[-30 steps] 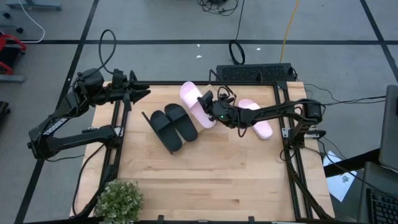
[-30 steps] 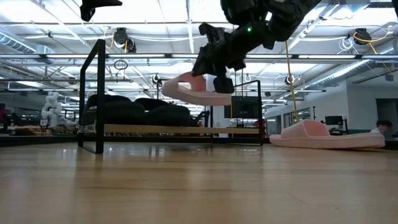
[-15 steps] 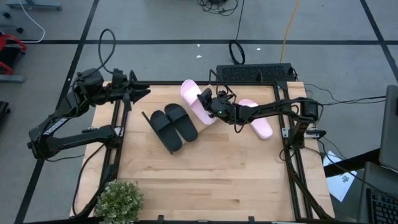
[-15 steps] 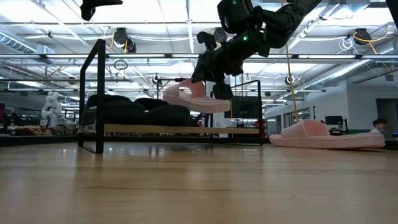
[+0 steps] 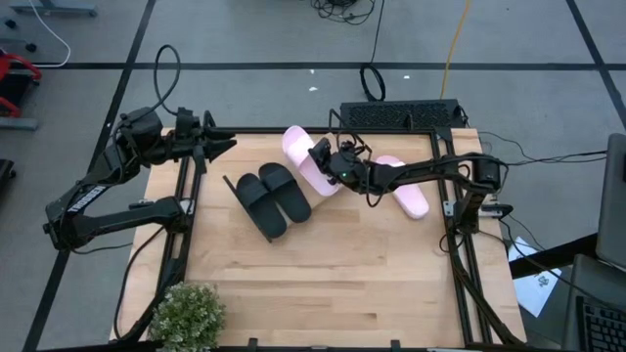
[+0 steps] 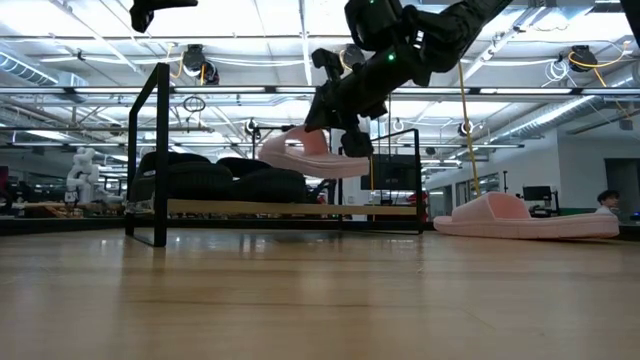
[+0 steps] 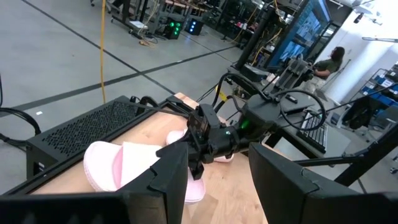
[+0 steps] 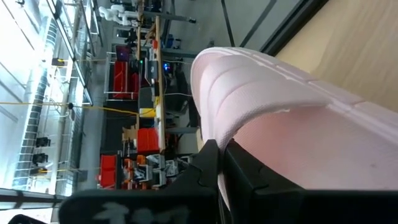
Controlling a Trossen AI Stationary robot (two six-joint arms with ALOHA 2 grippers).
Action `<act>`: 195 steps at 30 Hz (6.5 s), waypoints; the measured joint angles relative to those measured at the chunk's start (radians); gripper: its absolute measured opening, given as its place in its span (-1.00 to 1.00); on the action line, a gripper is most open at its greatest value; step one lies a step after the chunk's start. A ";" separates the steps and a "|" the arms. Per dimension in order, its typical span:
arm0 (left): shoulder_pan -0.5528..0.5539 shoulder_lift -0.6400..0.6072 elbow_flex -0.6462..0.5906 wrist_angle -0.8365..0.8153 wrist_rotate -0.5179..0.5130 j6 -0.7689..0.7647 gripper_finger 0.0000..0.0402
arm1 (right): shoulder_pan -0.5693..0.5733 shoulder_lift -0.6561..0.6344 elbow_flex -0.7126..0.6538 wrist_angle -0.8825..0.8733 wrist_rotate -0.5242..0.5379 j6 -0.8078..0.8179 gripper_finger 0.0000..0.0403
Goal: Pick and place slides into the shelf
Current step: Put the left pink slide on the shelf
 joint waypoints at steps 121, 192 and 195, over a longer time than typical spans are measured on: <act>0.000 0.002 0.000 -0.001 0.001 -0.001 -0.18 | -0.038 0.133 0.063 -0.011 -0.243 0.135 -0.93; 0.000 0.002 0.000 0.051 -0.004 -0.031 -0.18 | -0.071 0.038 0.063 -0.188 -0.266 0.304 -0.94; 0.000 0.002 0.000 0.051 -0.010 -0.031 -0.18 | -0.071 0.038 0.063 -0.188 -0.266 0.301 -0.94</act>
